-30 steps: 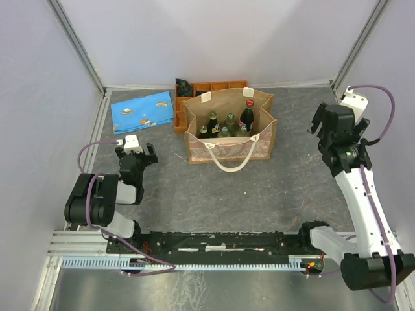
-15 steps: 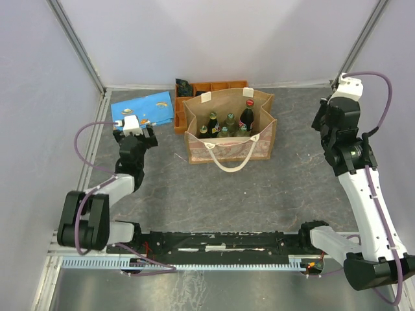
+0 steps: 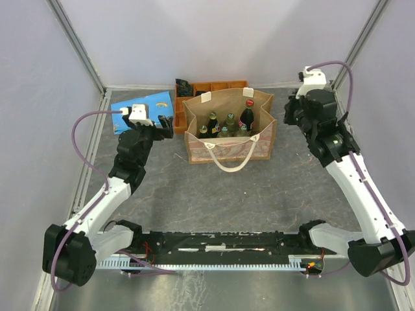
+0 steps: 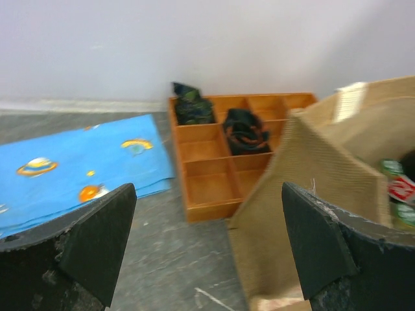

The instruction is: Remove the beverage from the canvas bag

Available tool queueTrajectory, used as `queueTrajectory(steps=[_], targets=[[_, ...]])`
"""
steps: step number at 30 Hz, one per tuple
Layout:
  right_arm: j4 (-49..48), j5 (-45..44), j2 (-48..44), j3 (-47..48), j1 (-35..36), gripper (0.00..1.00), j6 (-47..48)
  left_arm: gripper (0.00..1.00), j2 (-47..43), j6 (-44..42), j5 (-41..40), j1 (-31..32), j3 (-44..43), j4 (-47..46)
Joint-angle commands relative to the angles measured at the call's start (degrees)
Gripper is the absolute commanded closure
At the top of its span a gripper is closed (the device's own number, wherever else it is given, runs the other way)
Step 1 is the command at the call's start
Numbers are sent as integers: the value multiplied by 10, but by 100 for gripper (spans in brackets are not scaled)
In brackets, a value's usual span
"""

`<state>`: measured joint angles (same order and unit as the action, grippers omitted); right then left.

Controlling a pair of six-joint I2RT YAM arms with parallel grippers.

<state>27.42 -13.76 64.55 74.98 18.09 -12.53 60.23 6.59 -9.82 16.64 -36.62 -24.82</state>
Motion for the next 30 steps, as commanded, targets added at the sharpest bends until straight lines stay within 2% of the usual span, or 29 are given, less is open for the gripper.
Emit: queueTrajectory(steps=[1, 10, 19, 30], targets=[[-38, 31, 21, 23, 37, 100, 8, 1, -38, 29, 32, 45, -41, 18], [-52, 33, 83, 44, 99, 100, 19, 1, -57, 32, 68, 111, -80, 60], [-62, 42, 114, 34, 118, 100, 7, 1, -47, 28, 133, 129, -94, 109], [-66, 34, 128, 9, 135, 100, 14, 1, -31, 60, 115, 149, -97, 132]])
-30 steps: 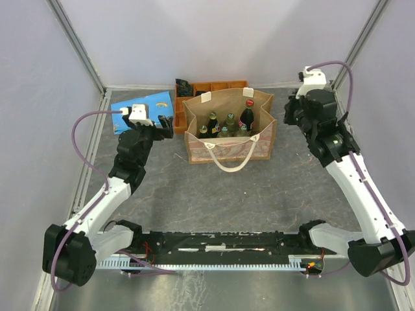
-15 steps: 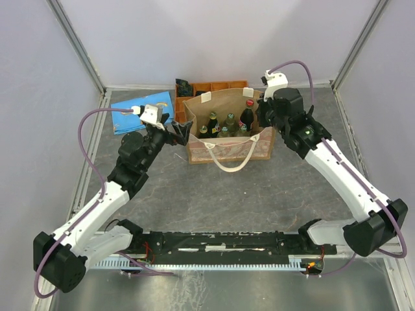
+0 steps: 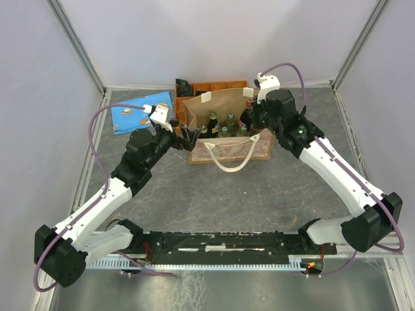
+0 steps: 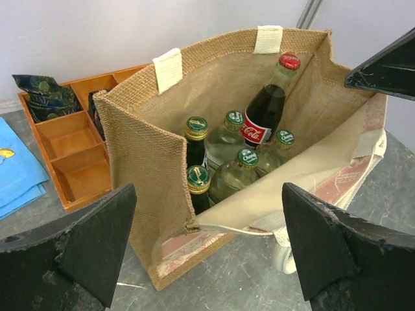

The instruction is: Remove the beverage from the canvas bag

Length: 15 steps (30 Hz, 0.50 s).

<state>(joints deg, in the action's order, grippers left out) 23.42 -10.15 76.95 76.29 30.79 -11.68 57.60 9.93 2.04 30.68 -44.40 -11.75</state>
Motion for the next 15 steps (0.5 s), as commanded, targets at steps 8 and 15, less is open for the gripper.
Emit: queueTrajectory(steps=[8, 15], targets=[[-42, -1, 14, -24, 11, 100, 2, 1, -4, 27, -38, 15, -28, 40], [-52, 4, 20, -34, 11, 100, -3, 1, -1, 29, -48, 19, -16, 43]])
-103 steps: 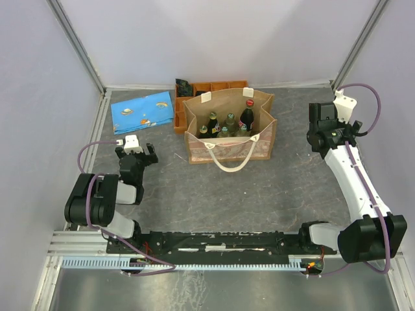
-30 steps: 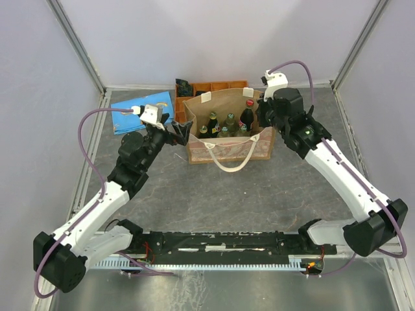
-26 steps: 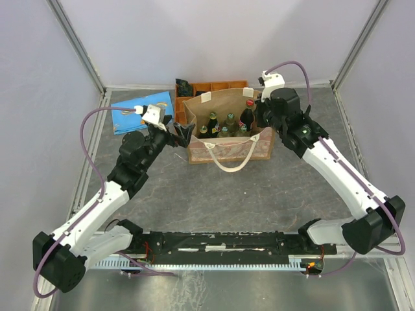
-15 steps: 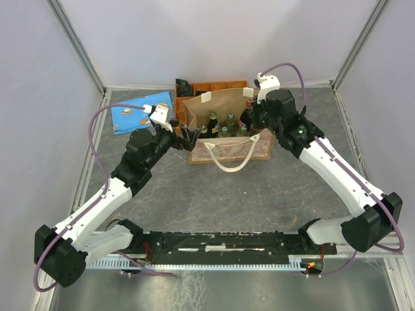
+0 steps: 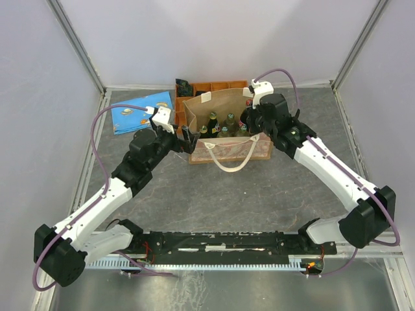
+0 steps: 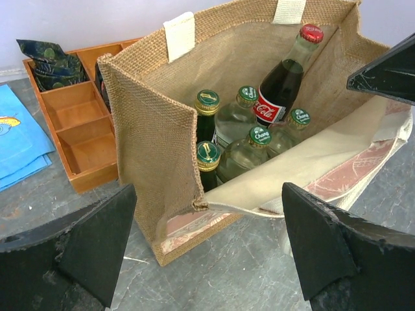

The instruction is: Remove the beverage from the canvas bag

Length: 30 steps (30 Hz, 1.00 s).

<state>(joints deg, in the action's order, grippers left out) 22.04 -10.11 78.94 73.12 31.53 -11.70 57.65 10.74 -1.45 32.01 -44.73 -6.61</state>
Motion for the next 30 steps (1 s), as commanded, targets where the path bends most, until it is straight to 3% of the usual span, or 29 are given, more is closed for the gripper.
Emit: queueTrajectory(steps=[1, 3, 7, 10, 21, 26, 30], targets=[[-38, 4, 2, -3, 4, 100, -2, 1, 1, 29, -20, 5, -12, -9], [-39, 4, 4, -1, 3, 100, 0, 0, 8, 43, -25, 5, -14, -14], [-38, 7, 8, 2, 4, 100, 0, 23, 25, 72, -13, 6, -21, -25], [-39, 13, 9, 3, 4, 100, -1, 28, 32, 82, 6, 10, -20, -26], [-37, 29, 8, -14, 5, 100, -5, 19, 25, 118, -18, 30, -5, 3], [-38, 35, 10, -17, 7, 100, -4, 20, 31, 135, -42, 31, 4, 37], [-32, 36, 12, -19, 8, 100, -3, 27, 49, 135, -43, 31, 11, 50]])
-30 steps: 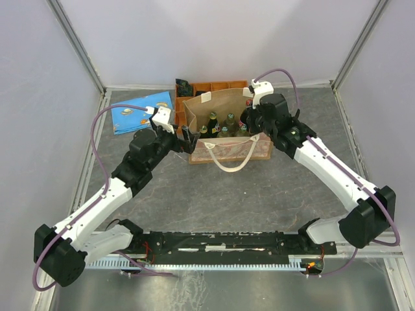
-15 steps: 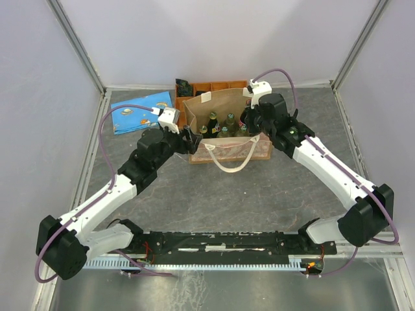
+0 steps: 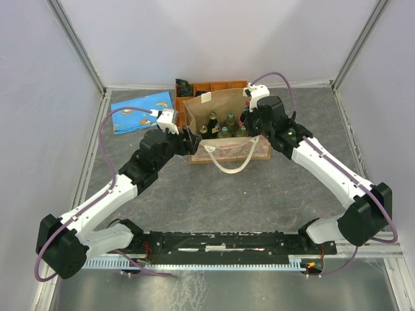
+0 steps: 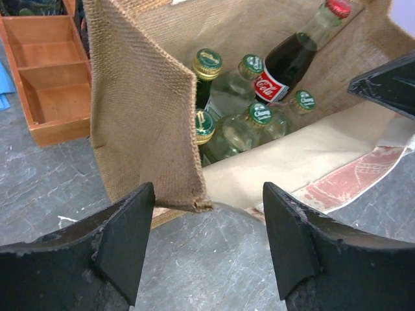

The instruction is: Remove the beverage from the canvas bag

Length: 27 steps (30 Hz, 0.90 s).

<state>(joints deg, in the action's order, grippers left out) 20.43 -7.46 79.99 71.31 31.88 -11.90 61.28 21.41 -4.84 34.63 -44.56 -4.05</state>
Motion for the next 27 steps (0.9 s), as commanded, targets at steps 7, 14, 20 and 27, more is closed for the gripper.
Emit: queueTrajectory(steps=[7, 14, 20, 27], targets=[[6, 11, -11, -19, 7, 100, 1, 37, 45, 27, 5, 7, 11, 31], [33, -3, -34, -44, 7, 100, -12, 39, 55, 15, 35, 10, 29, 43], [57, -26, -48, -56, 8, 100, -21, 44, 53, 12, 47, 12, 43, 63], [78, -39, -40, -64, 8, 93, -40, 52, 51, 9, 35, 14, 54, 79]])
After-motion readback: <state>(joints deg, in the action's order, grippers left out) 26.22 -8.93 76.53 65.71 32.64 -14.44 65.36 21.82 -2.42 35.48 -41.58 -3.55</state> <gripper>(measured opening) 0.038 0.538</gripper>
